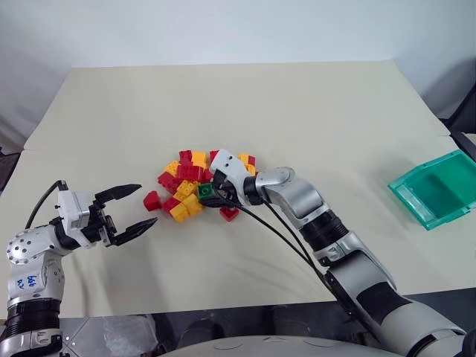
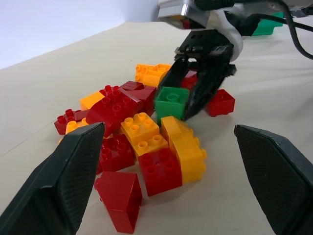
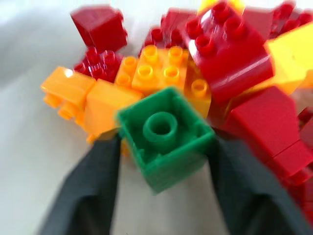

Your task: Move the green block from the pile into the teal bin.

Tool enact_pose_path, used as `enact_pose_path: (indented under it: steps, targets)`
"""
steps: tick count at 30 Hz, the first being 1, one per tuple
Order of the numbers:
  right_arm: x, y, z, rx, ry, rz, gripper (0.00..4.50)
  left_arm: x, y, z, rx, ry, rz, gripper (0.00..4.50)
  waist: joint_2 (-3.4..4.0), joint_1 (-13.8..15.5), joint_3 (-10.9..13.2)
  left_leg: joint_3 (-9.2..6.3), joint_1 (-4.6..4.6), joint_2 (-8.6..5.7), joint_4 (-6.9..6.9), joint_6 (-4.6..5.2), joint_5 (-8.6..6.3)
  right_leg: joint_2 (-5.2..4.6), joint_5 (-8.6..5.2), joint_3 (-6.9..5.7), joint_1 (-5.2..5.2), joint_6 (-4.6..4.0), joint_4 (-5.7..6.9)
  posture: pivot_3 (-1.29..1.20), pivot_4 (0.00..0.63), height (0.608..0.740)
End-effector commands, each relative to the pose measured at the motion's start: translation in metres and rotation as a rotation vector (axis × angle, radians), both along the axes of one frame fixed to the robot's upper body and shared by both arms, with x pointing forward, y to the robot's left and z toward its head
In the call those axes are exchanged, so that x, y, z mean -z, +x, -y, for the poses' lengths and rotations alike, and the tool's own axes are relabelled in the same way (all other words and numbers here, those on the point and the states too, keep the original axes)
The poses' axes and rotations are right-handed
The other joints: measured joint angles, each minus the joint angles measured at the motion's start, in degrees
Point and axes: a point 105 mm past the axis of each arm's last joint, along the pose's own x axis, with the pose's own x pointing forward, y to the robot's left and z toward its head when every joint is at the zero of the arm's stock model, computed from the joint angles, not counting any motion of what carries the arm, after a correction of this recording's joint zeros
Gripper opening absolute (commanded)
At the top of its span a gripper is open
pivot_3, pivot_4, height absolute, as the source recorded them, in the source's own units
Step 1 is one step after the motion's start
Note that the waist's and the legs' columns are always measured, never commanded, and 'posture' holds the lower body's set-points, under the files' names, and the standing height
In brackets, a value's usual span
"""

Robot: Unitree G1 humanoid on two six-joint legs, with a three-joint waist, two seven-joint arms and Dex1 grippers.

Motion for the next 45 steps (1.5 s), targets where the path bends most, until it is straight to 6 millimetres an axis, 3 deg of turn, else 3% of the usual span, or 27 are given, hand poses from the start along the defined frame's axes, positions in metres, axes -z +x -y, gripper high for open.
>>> enact_pose_path:
  steps: [1, 8, 12, 18, 20, 22, 25, 30, 35, 42, 45]
  targets:
    - [-0.027, -0.004, 0.004, -0.002, 0.085, 0.056, 1.96, -0.006, 0.0, 0.003, 0.015, 0.002, 0.033, 4.5, 0.0, -0.02, 0.0, 0.0, 0.0, -0.01, 0.0, 0.0, 0.0, -0.01, 0.0, 0.0, 0.0, 0.0, 0.0, 0.0, 0.15, 0.74]
    - [-0.063, -0.017, 0.038, 0.039, 0.232, 0.115, 1.96, -0.007, 0.004, 0.017, 0.061, -0.009, 0.037, 4.5, 0.0, 0.5, 0.0, 0.01, 0.0, -0.02, 0.0, 0.0, 0.0, -0.01, 0.0, 0.01, 0.0, 0.0, 0.0, 0.0, 0.15, 0.74]
    - [-0.082, -0.023, 0.084, 0.121, 0.302, 0.203, 1.96, -0.01, 0.004, 0.038, 0.114, -0.035, 0.04, 4.5, -0.01, 0.88, 0.0, -0.03, -0.02, -0.05, 0.0, 0.01, 0.0, -0.05, 0.0, 0.01, 0.01, 0.0, -0.01, 0.0, 0.15, 0.74]
    - [-0.092, -0.009, 0.191, 0.549, 0.263, 0.342, 1.96, -0.019, 0.009, 0.071, 0.172, -0.059, 0.046, 4.5, -0.02, 0.95, -0.01, 0.02, -0.02, -0.1, 0.0, 0.02, -0.01, -0.06, 0.01, 0.04, 0.02, 0.01, -0.06, 0.0, 0.15, 0.74]
    - [-0.093, -0.009, 0.207, 0.618, 0.256, 0.362, 1.96, -0.021, 0.01, 0.076, 0.18, -0.065, 0.051, 4.5, -0.02, 0.92, -0.01, 0.1, -0.01, -0.12, 0.0, 0.02, -0.01, -0.04, 0.0, 0.07, 0.02, 0.01, -0.05, 0.0, 0.15, 0.74]
    - [-0.088, -0.007, 0.252, 0.809, 0.236, 0.401, 1.96, -0.026, 0.013, 0.089, 0.223, -0.064, 0.058, 4.5, -0.02, 0.79, -0.01, 0.19, 0.03, -0.11, 0.0, 0.02, -0.01, 0.0, 0.0, 0.11, 0.01, 0.01, -0.04, 0.0, 0.15, 0.74]
    - [-0.093, -0.02, 0.325, 1.11, 0.22, 0.5, 1.96, -0.035, 0.02, 0.112, 0.291, -0.062, 0.071, 4.5, -0.02, 1.79, -0.01, 0.34, 0.05, -0.17, 0.0, 0.01, 0.0, 0.01, 0.01, 0.13, 0.03, 0.01, -0.01, 0.0, 0.15, 0.74]
    - [-0.092, -0.038, 0.39, 1.406, 0.137, 0.575, 1.96, -0.037, 0.029, 0.143, 0.358, -0.039, 0.061, 4.5, -0.01, 2.19, -0.01, 0.76, 0.09, -0.16, 0.0, 0.08, 0.03, -0.01, 0.06, 0.34, 0.02, 0.11, -0.05, 0.0, 0.15, 0.74]
    - [-0.085, -0.049, 0.419, 1.582, 0.075, 0.587, 1.96, -0.04, 0.039, 0.173, 0.416, -0.034, 0.066, 4.5, -0.01, 2.23, -0.01, 0.98, 0.13, -0.15, 0.0, 0.09, 0.04, 0.03, 0.06, 0.43, 0.02, 0.11, -0.01, 0.0, 0.15, 0.74]
    - [-0.053, -0.062, 0.431, 1.732, 0.016, 0.52, 1.96, -0.044, 0.047, 0.201, 0.474, -0.029, 0.088, 4.5, 0.0, 2.27, -0.01, 1.01, 0.12, -0.12, 0.0, 0.1, 0.05, 0.05, 0.06, 0.44, 0.02, 0.11, -0.04, 0.0, 0.15, 0.74]
    - [-0.05, -0.067, 0.432, 1.765, -0.003, 0.539, 2.98, -0.043, 0.051, 0.207, 0.467, -0.025, 0.079, 4.5, 0.01, 2.45, -0.02, 1.01, 0.1, -0.12, 0.0, 0.16, 0.08, -0.02, 0.1, 0.49, 0.01, 0.17, -0.05, 0.0, 0.15, 0.74]
